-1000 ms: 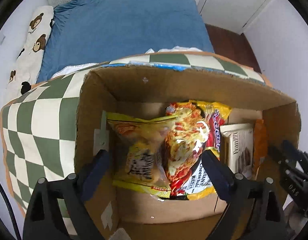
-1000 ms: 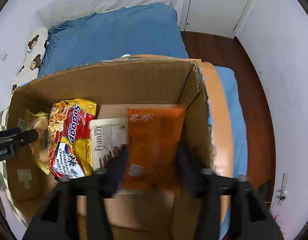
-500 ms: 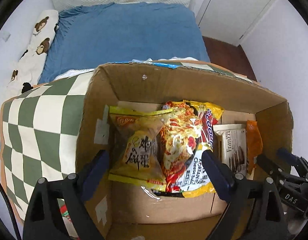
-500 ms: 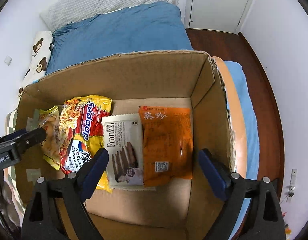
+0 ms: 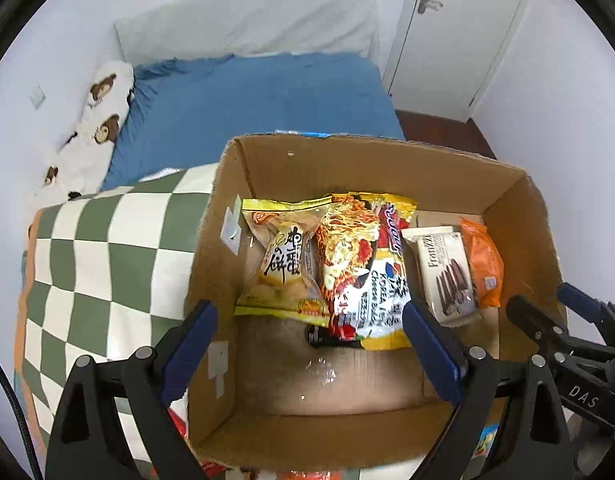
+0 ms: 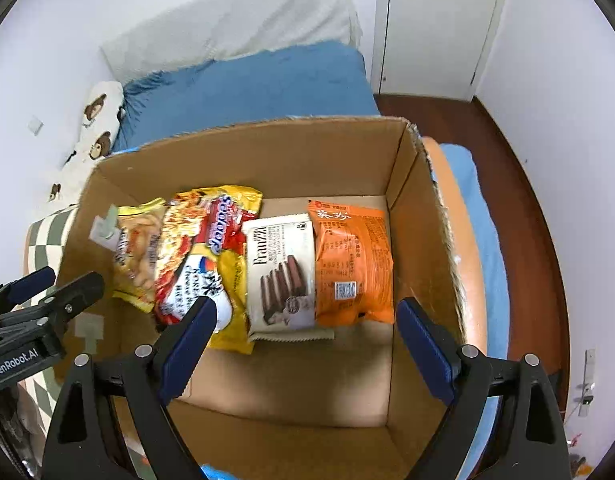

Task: Organize snacks
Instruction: 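Withdraw both tools from the box back over the mat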

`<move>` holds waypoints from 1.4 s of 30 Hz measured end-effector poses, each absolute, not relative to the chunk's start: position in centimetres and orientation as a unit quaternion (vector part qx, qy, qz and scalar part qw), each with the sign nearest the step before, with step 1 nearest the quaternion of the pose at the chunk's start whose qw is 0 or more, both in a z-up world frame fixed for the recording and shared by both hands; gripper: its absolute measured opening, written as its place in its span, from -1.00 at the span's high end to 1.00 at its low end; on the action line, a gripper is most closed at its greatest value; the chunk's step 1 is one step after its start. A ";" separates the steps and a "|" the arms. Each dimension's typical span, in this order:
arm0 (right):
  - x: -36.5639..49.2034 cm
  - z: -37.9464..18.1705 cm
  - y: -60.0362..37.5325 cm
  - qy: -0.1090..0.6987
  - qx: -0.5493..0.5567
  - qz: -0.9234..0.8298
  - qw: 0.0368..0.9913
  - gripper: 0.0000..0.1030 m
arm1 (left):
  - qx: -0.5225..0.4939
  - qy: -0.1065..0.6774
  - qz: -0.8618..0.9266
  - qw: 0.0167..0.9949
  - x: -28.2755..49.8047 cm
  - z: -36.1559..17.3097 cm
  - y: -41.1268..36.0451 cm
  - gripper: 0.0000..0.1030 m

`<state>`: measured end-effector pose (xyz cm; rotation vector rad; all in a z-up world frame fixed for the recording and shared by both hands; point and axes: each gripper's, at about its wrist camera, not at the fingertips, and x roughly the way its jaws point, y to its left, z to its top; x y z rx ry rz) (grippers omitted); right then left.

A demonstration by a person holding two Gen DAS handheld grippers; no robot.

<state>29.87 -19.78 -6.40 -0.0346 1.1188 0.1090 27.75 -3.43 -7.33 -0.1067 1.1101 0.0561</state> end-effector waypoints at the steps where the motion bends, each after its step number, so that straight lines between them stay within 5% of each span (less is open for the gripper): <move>1: 29.4 -6.0 -19.8 0.525 -0.016 0.052 0.850 -0.81 | -0.048 0.521 0.028 0.852 27.1 -7.0 -3.6 -0.83; 30: 10.7 7.4 -21.3 0.393 0.010 0.077 0.916 -0.81 | -0.055 0.417 0.010 0.907 12.3 4.3 -6.1 -0.83; 36: 8.6 6.4 -21.5 0.423 0.034 0.090 0.901 -0.81 | -0.064 0.445 0.022 0.893 9.8 2.2 -5.1 -0.83; 42: 6.6 -1.6 -22.6 0.540 0.050 0.089 0.835 -0.81 | -0.048 0.533 0.044 0.844 7.6 -5.3 -3.9 -0.83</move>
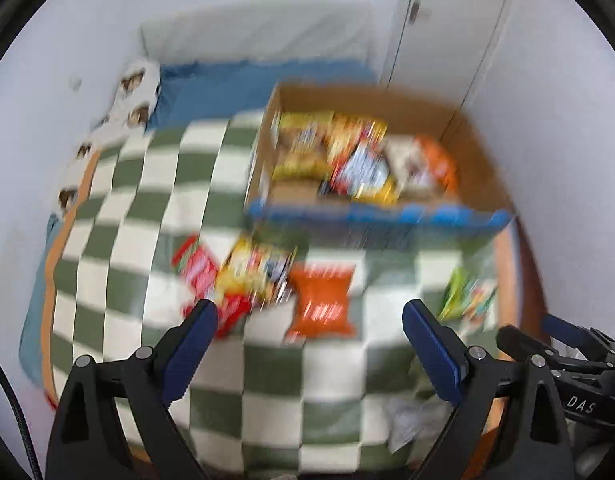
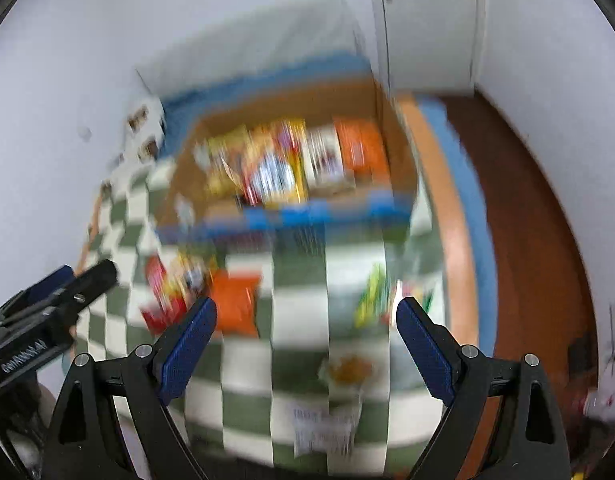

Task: Organize snacks
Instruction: 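Withdraw both tools from the box back over the mat, then grasp the small orange chip bag with left tool while right tool grasps white bread bag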

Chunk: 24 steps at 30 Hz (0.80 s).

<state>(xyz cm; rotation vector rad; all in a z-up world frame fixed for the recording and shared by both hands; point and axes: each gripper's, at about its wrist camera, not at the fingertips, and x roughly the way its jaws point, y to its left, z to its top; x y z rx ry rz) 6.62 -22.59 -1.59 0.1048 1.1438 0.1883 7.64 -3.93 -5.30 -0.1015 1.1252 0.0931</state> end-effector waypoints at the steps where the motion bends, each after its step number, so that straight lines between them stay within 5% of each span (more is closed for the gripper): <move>1: 6.2 -3.1 -22.8 0.561 0.050 0.088 0.821 -0.81 | -0.048 0.544 0.048 0.836 7.3 -6.4 -3.7 -0.83; 7: 3.4 -13.5 -22.6 0.677 0.035 0.125 0.725 -0.81 | -0.036 0.618 0.063 0.783 5.0 -13.4 -2.5 -0.83; 18: -2.9 -21.1 -13.9 0.642 -0.415 0.266 0.588 -0.81 | 0.012 0.669 0.061 0.740 3.0 -19.8 -3.4 -0.83; 24: -1.6 -24.3 -13.8 0.663 -0.388 0.265 0.583 -0.66 | -0.001 0.660 0.066 0.748 3.5 -18.9 -3.3 -0.83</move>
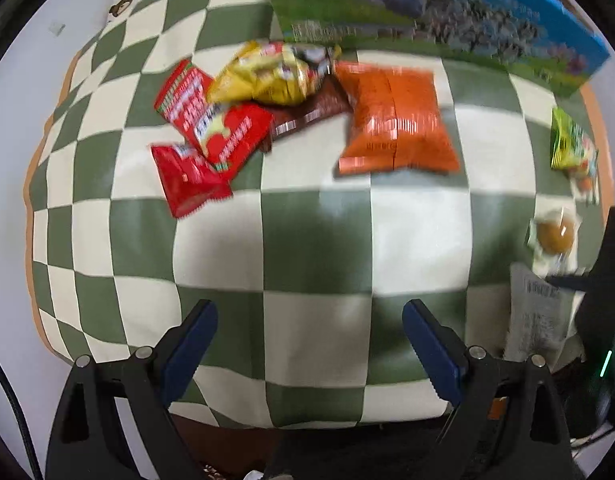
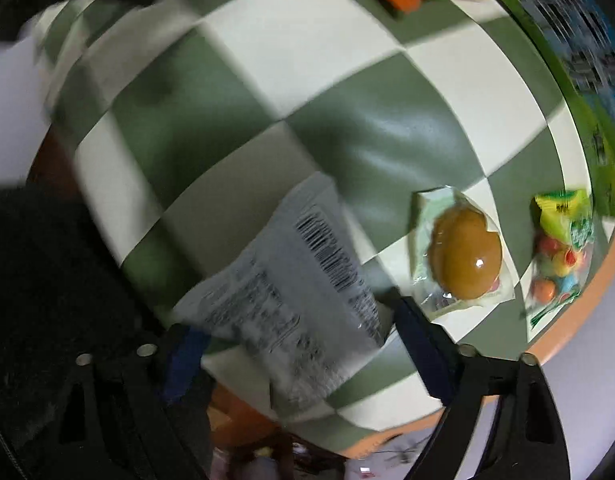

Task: Organize snacks
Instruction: 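Grasp the small orange chip bag with left tool while right tool grasps white bread bag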

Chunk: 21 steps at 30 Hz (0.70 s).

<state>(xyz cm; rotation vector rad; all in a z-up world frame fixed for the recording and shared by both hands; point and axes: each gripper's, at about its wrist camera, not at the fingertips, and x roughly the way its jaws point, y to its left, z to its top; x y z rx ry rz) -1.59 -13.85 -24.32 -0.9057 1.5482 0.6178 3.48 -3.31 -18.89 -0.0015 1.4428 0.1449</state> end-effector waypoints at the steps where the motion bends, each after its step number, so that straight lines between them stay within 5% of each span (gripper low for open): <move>1: -0.2 -24.4 -14.3 0.685 -0.337 0.245 0.598 -0.62 | -0.005 0.653 0.066 0.754 4.1 -18.3 -3.4 -0.83; 4: 4.0 -23.2 -17.2 0.722 -0.154 0.187 0.649 -0.26 | -0.022 0.633 0.062 0.771 6.4 -16.5 -3.8 -0.83; 9: 7.3 -21.4 -22.2 0.706 0.084 0.087 0.698 -0.36 | -0.034 0.646 0.038 0.761 12.4 -17.2 -5.9 -0.83; 15: 6.8 -21.9 -24.2 0.710 0.141 0.076 0.686 -0.55 | -0.045 0.691 0.019 0.721 17.1 -21.6 -7.4 -0.83; 17: 6.4 -22.1 -24.1 0.710 0.125 0.078 0.689 -0.55 | -0.045 0.681 0.019 0.731 17.3 -22.2 -7.5 -0.49; 18: 5.8 -22.4 -23.5 0.709 0.116 0.080 0.691 -0.55 | -0.040 0.677 0.024 0.734 17.1 -22.2 -7.5 -0.15; 21: 5.9 -22.4 -22.8 0.694 0.068 0.086 0.712 -0.26 | -0.036 0.678 0.018 0.734 15.4 -22.0 -7.5 -0.04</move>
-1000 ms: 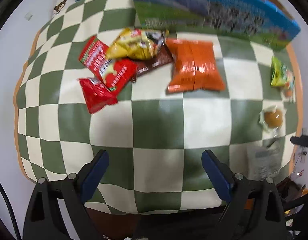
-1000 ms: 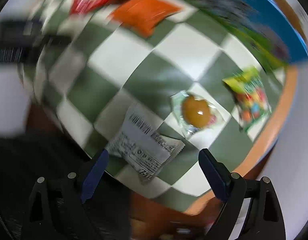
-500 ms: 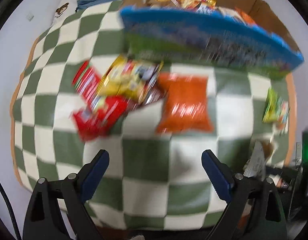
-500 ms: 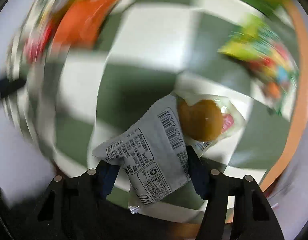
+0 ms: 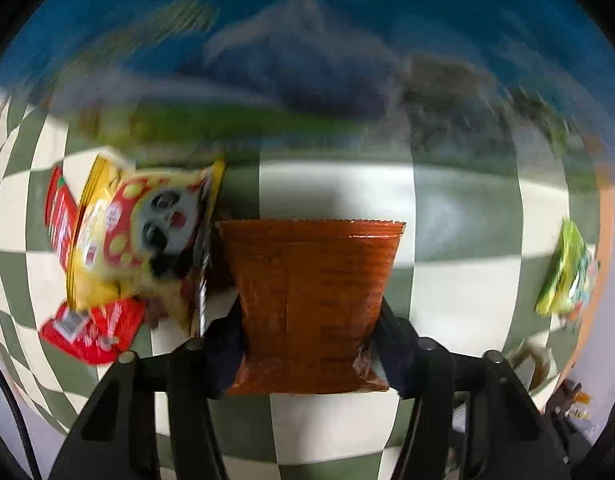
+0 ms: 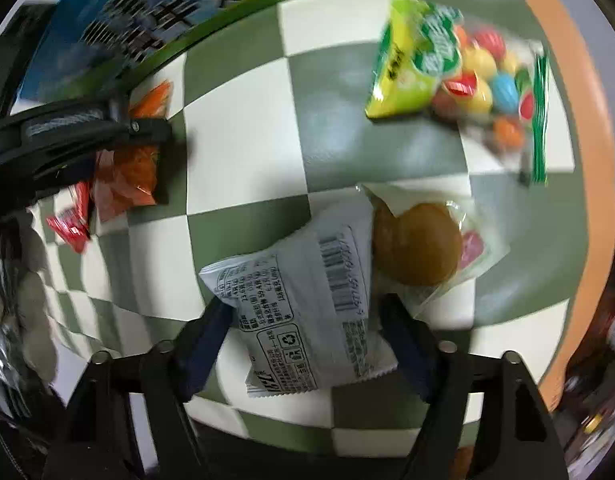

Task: Organize snacks
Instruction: 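Grasp the small orange chip bag with left tool while right tool grasps white bread bag, then place both bags into the box in front of the other snacks and release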

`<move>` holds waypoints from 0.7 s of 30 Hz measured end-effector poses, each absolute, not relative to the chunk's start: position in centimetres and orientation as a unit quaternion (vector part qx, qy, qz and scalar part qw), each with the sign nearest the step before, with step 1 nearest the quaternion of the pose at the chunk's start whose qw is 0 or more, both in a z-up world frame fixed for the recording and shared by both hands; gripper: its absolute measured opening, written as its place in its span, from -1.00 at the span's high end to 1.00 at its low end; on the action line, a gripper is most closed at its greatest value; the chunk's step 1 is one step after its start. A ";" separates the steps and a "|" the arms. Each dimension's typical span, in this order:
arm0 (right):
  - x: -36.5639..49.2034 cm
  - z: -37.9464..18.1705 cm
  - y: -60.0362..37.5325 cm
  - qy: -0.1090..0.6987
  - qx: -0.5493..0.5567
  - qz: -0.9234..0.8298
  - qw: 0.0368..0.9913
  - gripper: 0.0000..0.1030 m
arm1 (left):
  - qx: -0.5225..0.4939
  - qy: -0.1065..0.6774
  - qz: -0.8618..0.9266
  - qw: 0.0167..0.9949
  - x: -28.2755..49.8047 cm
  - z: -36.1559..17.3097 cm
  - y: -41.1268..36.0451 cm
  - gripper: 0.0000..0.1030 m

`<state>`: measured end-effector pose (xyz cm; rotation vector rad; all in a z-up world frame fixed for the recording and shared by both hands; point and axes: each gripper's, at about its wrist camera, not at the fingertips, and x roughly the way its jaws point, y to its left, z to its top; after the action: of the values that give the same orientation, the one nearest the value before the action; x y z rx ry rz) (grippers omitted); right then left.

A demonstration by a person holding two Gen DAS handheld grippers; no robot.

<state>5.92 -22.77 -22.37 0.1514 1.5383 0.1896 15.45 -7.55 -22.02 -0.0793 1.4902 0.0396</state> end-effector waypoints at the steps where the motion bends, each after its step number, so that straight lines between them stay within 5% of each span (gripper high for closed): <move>1: 5.9 -22.2 -22.7 0.689 0.057 0.082 0.718 -0.22 | -0.033 0.678 0.017 0.734 14.5 -21.8 -7.6 -0.04; 8: 4.5 -22.2 -25.3 0.711 0.147 0.081 0.683 -0.17 | -0.043 0.709 0.010 0.704 6.9 -22.5 -7.6 -0.04; 11: 4.3 -23.1 -25.5 0.723 0.169 0.083 0.665 -0.27 | -0.049 0.721 0.006 0.691 5.8 -23.9 -7.6 -0.11; 13: 4.4 -23.4 -25.3 0.728 0.165 0.086 0.660 -0.50 | -0.060 0.718 0.007 0.694 5.8 -24.2 -7.4 -0.16; 18: 4.5 -22.7 -23.0 0.720 0.088 0.085 0.683 -0.52 | -0.078 0.706 0.010 0.704 5.5 -24.3 -6.8 -0.13; 20: 4.6 -23.3 -22.5 0.725 0.076 0.080 0.680 -0.46 | -0.080 0.702 0.011 0.708 6.2 -23.6 -5.6 -0.01; 21: 4.4 -23.5 -22.5 0.725 0.073 0.076 0.681 -0.14 | -0.078 0.700 0.012 0.710 6.1 -23.3 -5.5 0.05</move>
<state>4.44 -22.47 -23.51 0.1643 1.6266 0.1705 6.10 -5.53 -23.29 -0.1722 1.5538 0.0276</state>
